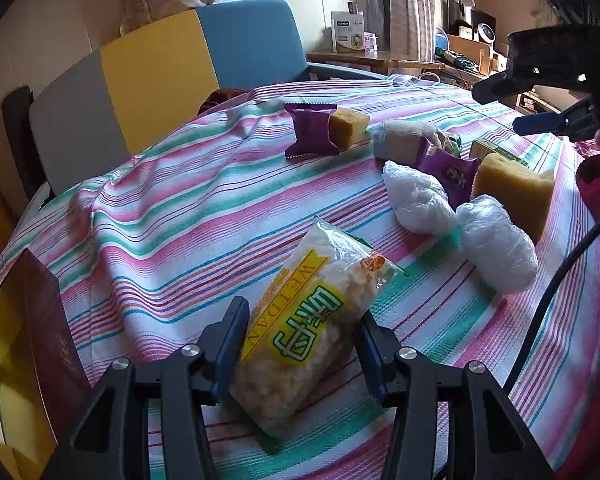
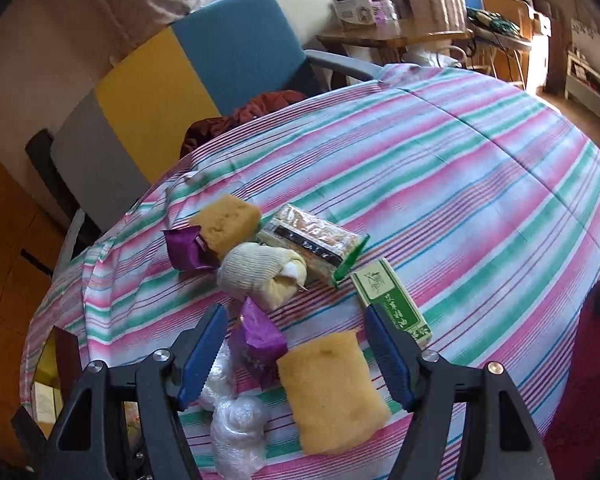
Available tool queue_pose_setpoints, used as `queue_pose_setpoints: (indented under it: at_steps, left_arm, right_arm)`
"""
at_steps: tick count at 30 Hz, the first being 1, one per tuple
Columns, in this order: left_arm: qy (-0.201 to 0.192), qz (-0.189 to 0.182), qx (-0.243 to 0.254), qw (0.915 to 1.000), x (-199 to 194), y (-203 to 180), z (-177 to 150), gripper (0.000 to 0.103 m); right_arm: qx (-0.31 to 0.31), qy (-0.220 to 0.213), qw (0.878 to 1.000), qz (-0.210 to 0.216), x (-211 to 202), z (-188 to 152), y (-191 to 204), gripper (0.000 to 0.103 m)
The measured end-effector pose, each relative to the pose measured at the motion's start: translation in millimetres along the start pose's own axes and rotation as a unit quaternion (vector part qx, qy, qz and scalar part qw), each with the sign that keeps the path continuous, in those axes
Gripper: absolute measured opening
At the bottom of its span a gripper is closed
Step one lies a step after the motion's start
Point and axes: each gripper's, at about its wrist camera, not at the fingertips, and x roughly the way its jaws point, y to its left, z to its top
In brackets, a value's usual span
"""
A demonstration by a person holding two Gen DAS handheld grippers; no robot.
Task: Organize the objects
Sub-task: 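Lift the snack bag with the left gripper while the right gripper grasps a purple packet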
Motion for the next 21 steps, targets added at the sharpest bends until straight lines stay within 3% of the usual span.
queue_pose_setpoints:
  at_steps: [4,11,13,14,17,21]
  left_arm:
    - [-0.002,-0.003,-0.002,1.0000,-0.5,0.8,-1.1,0.052]
    - [-0.006,-0.008,-0.006,0.9999,-2.6,2.8,-3.2,0.052]
    - [-0.007,-0.008,-0.006,0.9999,-2.6,2.7,-3.3,0.052]
    - [-0.007,-0.007,-0.006,0.9999,-2.6,2.4,-3.5,0.052]
    - [-0.010,-0.005,-0.006,0.9999,-2.6,1.7,-3.4,0.053]
    - [-0.012,-0.002,-0.010,0.9999,-2.6,1.4,-4.0,0.053]
  right_arm:
    - [-0.080,0.023,0.996,-0.043,11.6,-2.7,27.3,0.059]
    - [-0.217,0.098,0.967,-0.090,59.3,-10.4,65.7,0.058]
    - [-0.236,0.112,0.961,-0.089,73.1,-17.8,70.0,0.053]
    - [-0.244,0.115,0.958,-0.095,78.8,-21.4,69.9,0.042]
    - [-0.267,0.110,0.952,-0.102,80.7,-26.1,71.3,0.039]
    - [-0.253,0.112,0.957,-0.090,80.5,-23.6,65.2,0.039]
